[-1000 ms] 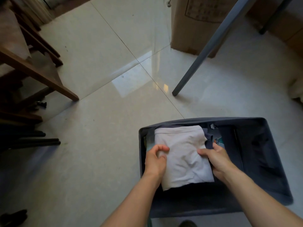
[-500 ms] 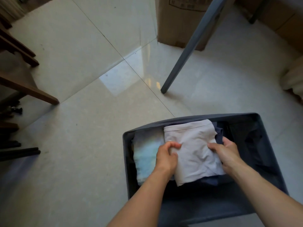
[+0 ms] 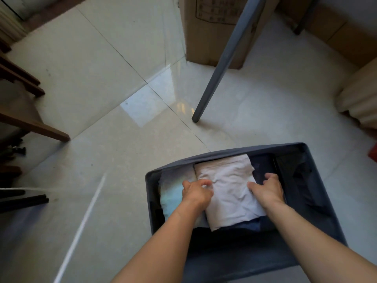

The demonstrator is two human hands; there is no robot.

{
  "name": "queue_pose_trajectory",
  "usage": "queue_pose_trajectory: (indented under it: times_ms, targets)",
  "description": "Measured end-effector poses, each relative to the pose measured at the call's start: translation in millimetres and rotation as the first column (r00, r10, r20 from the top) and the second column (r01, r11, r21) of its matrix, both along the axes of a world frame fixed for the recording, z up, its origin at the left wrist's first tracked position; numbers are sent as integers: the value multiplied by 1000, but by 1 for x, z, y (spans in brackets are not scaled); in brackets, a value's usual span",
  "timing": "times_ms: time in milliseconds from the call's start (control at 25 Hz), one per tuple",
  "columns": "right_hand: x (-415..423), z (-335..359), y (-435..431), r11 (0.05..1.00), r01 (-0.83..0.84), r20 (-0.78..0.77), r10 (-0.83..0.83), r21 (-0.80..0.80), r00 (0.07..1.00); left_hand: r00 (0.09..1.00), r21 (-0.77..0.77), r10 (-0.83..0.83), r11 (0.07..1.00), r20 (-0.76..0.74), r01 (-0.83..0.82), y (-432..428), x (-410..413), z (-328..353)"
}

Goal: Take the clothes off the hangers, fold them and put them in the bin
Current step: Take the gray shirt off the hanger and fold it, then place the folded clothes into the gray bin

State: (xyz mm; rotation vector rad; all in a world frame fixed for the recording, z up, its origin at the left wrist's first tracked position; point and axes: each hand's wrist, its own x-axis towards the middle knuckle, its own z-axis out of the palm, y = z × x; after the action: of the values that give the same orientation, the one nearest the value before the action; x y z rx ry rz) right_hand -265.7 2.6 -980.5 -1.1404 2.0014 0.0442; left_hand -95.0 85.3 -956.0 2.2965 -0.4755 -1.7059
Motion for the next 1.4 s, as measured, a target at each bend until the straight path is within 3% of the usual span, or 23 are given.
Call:
queue_pose_trajectory:
  times_ms: [280,680,960,1120,1280,1400]
  targets:
    - [23,94,25,998,-16,154,25,-59,988,925,-2,312,947,-217,-320,7,-6,97]
    - [39,324,61,995,89,469,-94,34,878,840,-121,415,869,-350,-480,28,-5,317]
    - [18,505,80,973,227,652,-153,-30,743,704,-220,485,720,-519,-658,47,7,482]
    - [2,604,97,931,345,731,-153,-119,665,693,-302,393,692,-604,-656,53,0,575]
    - [-13,692,125,856,473,818,-114,-207,564,727,-416,217,699,-652,-582,58,-20,657]
    - [-29,742,149,795,540,839,-75,-276,539,755,-499,88,700,-650,-511,64,-40,706]
